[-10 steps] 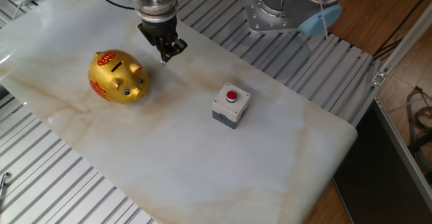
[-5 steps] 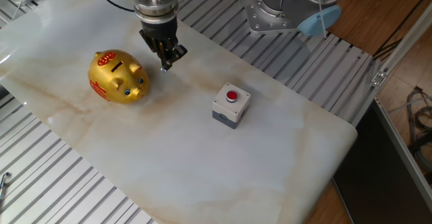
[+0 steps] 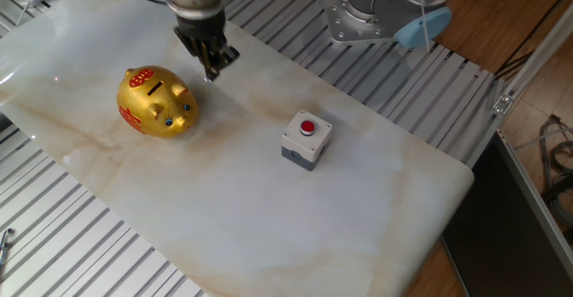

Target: Drop coins into a piggy bank

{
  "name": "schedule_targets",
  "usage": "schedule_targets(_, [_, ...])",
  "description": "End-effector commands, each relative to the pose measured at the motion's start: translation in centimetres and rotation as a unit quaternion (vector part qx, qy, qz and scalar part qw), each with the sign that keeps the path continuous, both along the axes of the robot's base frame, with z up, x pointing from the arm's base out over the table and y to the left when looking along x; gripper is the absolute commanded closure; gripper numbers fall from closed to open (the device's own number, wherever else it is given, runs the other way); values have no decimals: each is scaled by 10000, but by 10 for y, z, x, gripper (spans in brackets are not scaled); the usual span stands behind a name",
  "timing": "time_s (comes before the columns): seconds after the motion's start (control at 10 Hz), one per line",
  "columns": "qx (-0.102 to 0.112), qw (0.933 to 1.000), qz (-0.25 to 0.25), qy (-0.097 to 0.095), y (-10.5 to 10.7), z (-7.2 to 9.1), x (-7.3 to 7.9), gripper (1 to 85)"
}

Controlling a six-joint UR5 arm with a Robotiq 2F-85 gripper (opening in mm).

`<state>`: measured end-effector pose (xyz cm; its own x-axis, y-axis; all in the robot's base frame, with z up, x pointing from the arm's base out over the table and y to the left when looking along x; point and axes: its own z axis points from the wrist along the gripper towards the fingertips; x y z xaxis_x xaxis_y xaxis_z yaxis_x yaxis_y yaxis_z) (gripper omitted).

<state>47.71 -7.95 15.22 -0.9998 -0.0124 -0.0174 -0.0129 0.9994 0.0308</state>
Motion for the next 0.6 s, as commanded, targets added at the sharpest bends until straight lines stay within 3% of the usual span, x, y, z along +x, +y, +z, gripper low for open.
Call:
schedule_targets(0.0, [-52, 9999, 87, 48, -24, 26, 12, 847])
schedule_targets(0.1, [-152, 9998, 140, 17, -33, 25, 17, 847])
schedule_targets(0.5, [-230, 9994, 239, 26, -54, 23, 38, 847])
